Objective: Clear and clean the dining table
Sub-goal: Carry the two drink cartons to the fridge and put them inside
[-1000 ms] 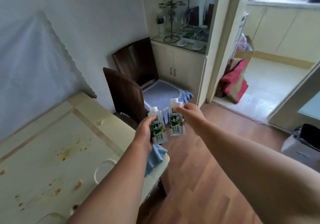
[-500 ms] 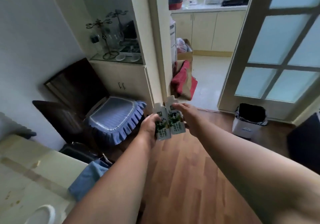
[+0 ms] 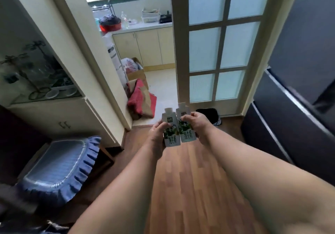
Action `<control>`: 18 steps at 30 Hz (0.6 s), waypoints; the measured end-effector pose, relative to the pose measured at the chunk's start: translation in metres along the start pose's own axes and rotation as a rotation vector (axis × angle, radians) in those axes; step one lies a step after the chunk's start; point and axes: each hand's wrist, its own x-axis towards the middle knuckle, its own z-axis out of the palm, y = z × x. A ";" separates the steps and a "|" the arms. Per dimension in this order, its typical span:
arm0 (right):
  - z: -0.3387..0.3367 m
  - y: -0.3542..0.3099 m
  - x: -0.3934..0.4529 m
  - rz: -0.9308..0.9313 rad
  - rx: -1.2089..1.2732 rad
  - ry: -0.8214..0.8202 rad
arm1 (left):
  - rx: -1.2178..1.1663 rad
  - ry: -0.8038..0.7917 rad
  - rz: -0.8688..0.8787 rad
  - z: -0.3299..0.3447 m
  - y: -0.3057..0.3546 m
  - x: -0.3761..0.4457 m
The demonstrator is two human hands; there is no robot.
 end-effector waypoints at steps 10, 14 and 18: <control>-0.075 -0.006 0.005 0.008 0.222 0.260 | 0.268 -0.368 -0.114 0.077 0.000 0.037; -0.082 -0.002 0.013 0.024 0.256 0.379 | 0.322 -0.439 -0.167 0.085 0.000 0.054; -0.079 -0.006 0.024 -0.009 0.339 0.483 | 0.288 -0.572 -0.238 0.085 0.010 0.084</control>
